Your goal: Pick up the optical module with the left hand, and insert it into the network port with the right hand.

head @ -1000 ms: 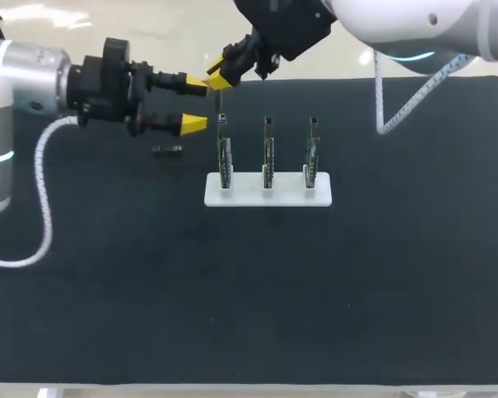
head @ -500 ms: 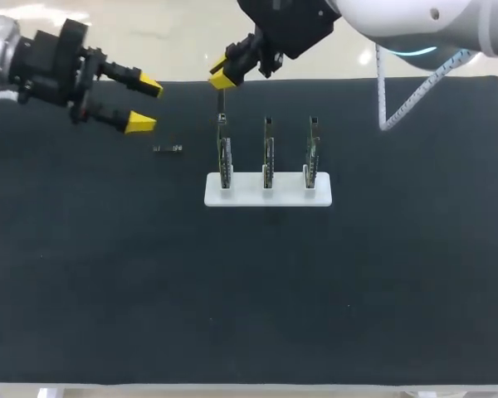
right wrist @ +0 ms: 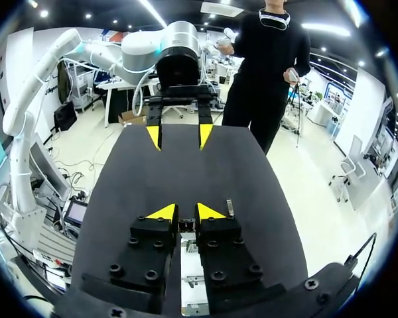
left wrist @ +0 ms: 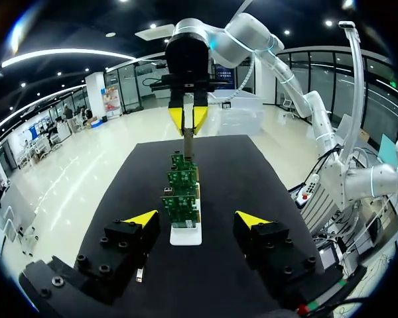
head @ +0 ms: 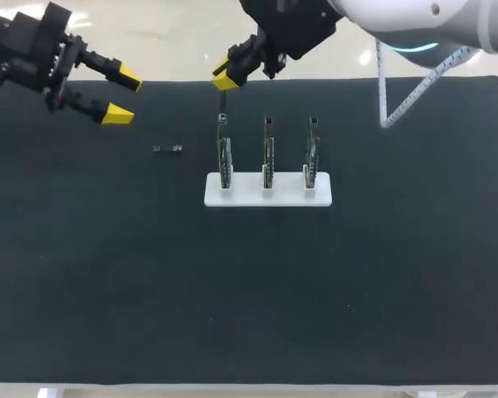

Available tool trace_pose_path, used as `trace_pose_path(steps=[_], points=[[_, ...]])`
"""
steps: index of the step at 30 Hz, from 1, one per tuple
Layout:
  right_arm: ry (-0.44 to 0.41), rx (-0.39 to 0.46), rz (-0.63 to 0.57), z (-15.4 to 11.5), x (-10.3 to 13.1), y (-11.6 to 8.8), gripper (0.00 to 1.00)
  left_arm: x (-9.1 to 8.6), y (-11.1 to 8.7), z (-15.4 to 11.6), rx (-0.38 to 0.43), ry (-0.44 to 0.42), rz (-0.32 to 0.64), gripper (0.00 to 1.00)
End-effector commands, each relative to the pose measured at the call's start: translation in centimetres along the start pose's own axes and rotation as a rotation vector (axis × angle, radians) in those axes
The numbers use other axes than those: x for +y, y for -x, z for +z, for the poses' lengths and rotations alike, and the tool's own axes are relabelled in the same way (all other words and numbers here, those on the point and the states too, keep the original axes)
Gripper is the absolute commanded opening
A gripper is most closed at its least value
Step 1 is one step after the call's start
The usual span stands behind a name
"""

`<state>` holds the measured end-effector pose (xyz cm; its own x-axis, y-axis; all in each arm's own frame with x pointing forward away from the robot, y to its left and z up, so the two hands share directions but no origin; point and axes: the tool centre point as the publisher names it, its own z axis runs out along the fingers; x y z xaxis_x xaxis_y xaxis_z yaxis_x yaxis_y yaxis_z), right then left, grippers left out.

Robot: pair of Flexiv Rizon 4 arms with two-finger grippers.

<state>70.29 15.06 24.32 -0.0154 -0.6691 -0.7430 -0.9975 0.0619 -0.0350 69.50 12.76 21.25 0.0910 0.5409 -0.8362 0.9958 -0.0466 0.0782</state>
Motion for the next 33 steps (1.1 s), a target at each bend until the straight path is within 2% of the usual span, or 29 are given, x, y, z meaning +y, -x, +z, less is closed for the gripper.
trace_pose_path(steps=[1,22,27,33], points=[[-0.001,0.011,0.002,0.1,-0.4,0.2,0.00,0.0,0.0,0.0,0.002,0.000,0.000,1.00],[-0.001,0.011,0.002,0.1,-0.4,0.2,0.00,0.0,0.0,0.0,0.002,0.000,0.000,1.00],[0.006,0.004,0.002,0.0,-1.2,-1.6,0.00,0.0,0.0,0.0,0.002,0.000,0.000,1.00],[0.029,0.012,-0.009,-0.6,-2.0,-2.7,0.00,0.0,0.0,0.0,0.002,0.000,0.000,1.00]])
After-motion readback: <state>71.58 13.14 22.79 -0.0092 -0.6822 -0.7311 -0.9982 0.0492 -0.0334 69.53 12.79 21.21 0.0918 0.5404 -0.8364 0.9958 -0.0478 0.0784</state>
